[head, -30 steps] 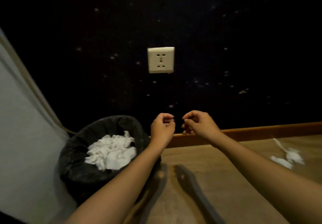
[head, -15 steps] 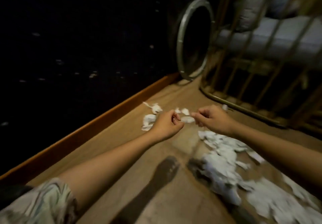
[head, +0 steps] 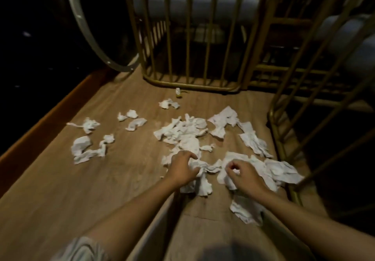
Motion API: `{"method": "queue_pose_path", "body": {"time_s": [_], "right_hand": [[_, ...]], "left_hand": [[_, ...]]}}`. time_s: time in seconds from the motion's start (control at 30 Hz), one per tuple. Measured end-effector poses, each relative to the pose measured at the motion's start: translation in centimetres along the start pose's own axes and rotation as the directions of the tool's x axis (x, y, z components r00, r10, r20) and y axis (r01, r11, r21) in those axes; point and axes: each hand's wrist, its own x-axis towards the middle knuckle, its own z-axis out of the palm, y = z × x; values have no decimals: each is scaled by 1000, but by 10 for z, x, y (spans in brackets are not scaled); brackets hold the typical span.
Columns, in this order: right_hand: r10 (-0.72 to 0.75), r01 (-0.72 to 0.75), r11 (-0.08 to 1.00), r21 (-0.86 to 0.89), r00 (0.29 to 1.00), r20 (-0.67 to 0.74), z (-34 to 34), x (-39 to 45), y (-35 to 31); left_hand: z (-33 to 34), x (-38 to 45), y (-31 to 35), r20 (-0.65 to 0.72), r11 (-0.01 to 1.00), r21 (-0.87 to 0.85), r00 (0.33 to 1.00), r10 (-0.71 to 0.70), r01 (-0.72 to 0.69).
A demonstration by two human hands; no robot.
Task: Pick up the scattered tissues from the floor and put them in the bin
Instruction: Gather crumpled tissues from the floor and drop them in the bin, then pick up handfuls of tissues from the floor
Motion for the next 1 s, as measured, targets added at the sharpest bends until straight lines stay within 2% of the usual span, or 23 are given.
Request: {"method": "queue_pose_path", "body": {"time_s": [0.07, 0.13, 0.17, 0.23, 0.33, 0.43, 0.53, 0.6, 0.67, 0.7, 0.77, 0.83, 0.93, 1.0], "right_hand": [[143, -152, 972, -179, 988, -64, 14, -19, 32], [269, -258, 904, -342, 963, -17, 21, -32, 58], [283, -254, 887, -387, 959, 19, 21, -36, 69], [213, -169, 881, -442, 976, 53, 18, -40, 85], [61, 22, 869, -494, 987, 151, 14, -40, 106], [-80, 196, 884, -424, 958, 277, 29, -44, 114], [-173, 265, 906, -331, 944, 281, 49, -48, 107], [-283, 379, 857, -348, 912, 296, 60, -50, 96], [-382, 482, 816, -319, 864, 327, 68, -48, 90], [-411, 510, 816, -271, 843, 347, 69, -46, 85], [-405, 511, 834, -208, 824, 397, 70, -39, 76], [-423, 493, 858, -143, 837, 347, 71, -32, 63], [-453, 453, 890, 47, 891, -7, 68, -23, 30], [-326, 357, 915, 189, 929, -176, 63, -16, 11]], "left_hand": [[31, 1, -6, -9, 990, 141, 1000, -8, 9], [53, -2, -13, 12, 975, 222, 1000, -8, 5], [63, -5, -18, 17, 971, 239, 1000, -16, 11], [80, -15, -25, -27, 976, 215, 999, -26, 31], [95, -36, -34, -205, 994, 98, 978, -26, 47], [107, -60, -44, -289, 997, -59, 955, -67, 52], [117, -81, -56, -303, 985, -152, 945, -125, 81], [123, -89, -62, -327, 970, -214, 928, -181, 114], [125, -92, -64, -364, 969, -236, 918, -157, 72], [125, -94, -63, -393, 976, -212, 911, -125, 43], [126, -97, -63, -450, 971, -229, 878, -163, 64], [123, -98, -61, -521, 906, -408, 785, -334, 115], [112, -93, -57, -598, 801, -589, 610, -520, 105], [98, -85, -45, -571, 721, -689, 557, -603, 74]]}}
